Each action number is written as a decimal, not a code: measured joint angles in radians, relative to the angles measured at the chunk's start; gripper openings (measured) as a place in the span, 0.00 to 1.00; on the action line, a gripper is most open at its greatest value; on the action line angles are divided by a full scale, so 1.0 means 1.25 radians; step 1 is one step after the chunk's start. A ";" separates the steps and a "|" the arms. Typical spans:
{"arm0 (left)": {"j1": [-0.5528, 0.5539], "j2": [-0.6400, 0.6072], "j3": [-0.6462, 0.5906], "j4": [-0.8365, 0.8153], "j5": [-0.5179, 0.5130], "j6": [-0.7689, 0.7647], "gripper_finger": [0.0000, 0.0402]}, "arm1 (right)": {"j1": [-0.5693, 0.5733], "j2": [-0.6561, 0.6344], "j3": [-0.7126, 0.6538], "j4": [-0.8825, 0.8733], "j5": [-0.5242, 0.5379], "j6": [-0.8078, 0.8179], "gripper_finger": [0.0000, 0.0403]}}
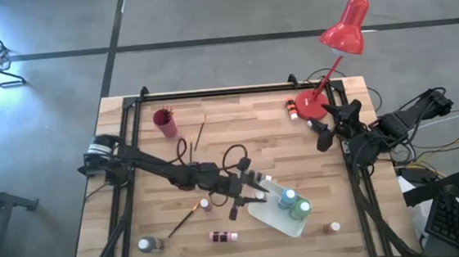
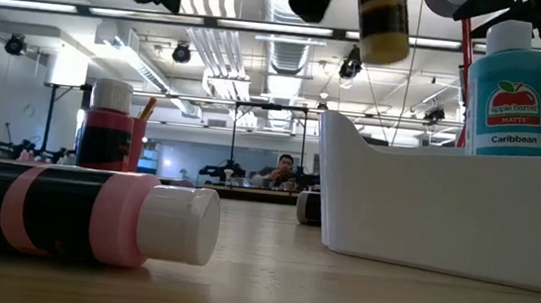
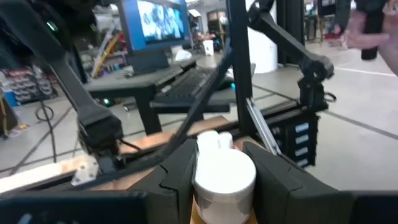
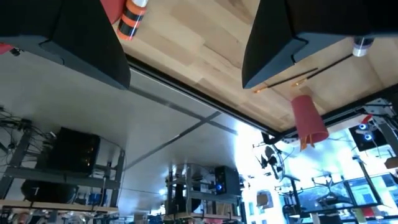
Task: Pick & Place Paint Supplies
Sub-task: Put the orange paint bottle into the white bin, then put the orange paintbrush into the pink cup
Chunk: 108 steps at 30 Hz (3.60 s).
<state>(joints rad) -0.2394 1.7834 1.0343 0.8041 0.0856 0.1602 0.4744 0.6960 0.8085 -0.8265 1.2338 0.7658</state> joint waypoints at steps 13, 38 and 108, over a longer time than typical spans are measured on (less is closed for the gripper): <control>-0.051 0.149 0.117 0.046 0.009 -0.004 0.30 | 0.000 0.000 -0.001 -0.004 -0.032 -0.009 0.71; -0.090 0.244 0.118 -0.005 -0.199 0.020 0.30 | 0.000 0.001 -0.019 -0.002 -0.069 -0.005 0.68; -0.088 -0.330 0.072 -0.962 -0.601 -0.331 0.45 | 0.000 0.036 -0.026 -0.001 -0.072 -0.042 0.63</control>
<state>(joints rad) -0.3495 1.3706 1.1240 -0.3986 -0.6657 -0.2541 0.4738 0.7406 0.7757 -0.8273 1.1441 0.7132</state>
